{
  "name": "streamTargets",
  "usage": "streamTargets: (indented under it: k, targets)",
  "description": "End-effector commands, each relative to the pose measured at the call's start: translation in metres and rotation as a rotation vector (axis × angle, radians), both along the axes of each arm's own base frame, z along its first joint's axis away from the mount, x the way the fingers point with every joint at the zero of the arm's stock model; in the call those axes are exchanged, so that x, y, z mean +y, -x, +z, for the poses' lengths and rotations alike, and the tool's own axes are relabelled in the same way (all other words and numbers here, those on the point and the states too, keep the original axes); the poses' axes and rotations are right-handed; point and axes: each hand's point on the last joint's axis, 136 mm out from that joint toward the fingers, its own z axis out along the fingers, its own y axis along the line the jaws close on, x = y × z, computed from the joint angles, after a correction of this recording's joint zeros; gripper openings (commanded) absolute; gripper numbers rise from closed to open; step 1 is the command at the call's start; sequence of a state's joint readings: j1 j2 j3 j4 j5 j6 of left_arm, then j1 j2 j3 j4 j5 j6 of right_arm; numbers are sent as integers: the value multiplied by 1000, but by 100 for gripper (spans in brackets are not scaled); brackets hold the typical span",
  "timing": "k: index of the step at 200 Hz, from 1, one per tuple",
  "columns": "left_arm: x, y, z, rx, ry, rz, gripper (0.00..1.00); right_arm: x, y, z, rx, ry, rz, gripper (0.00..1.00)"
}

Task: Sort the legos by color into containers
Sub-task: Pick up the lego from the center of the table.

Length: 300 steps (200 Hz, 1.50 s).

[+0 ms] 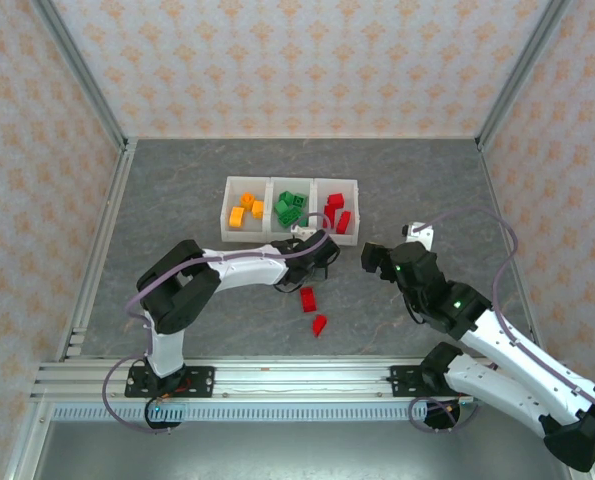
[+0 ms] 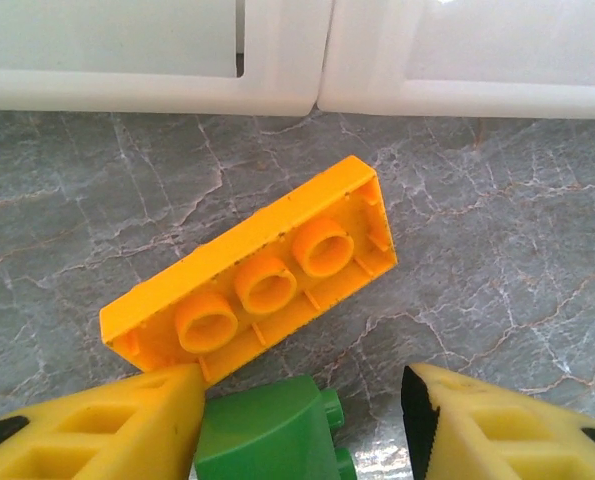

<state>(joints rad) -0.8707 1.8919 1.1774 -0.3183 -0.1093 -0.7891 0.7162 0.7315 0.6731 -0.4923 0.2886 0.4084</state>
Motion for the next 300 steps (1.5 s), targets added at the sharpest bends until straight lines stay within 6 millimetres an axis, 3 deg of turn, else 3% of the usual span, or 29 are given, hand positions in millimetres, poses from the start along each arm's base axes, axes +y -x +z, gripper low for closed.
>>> streamTargets:
  k: [1,38,44,88,150,157,197,261,300]
  targets:
    - [6,1,-5,11,-25,21,56,-7,-1,2,-15,3,-35,100]
    - [11,3,-12,32,-15,29,53,-9,-1,3,-19,4,-41,100]
    - [14,6,-25,54,-38,31,53,-9,-1,3,-18,4,-42,100]
    - [22,14,-39,82,-54,38,53,-9,-1,3,-18,2,-43,100]
    - [30,20,-39,84,-59,50,39,-9,0,5,-24,-6,-42,100]
    - [29,19,-27,65,-37,52,38,-9,0,5,-24,-6,-43,100]
    - [29,25,-13,36,-4,43,38,-9,0,5,-24,-9,-40,100]
    - [25,38,-29,77,-14,21,31,-7,0,4,-21,-7,-32,100]
    - [41,30,-7,13,-57,87,24,-7,1,2,-17,-7,-29,100]
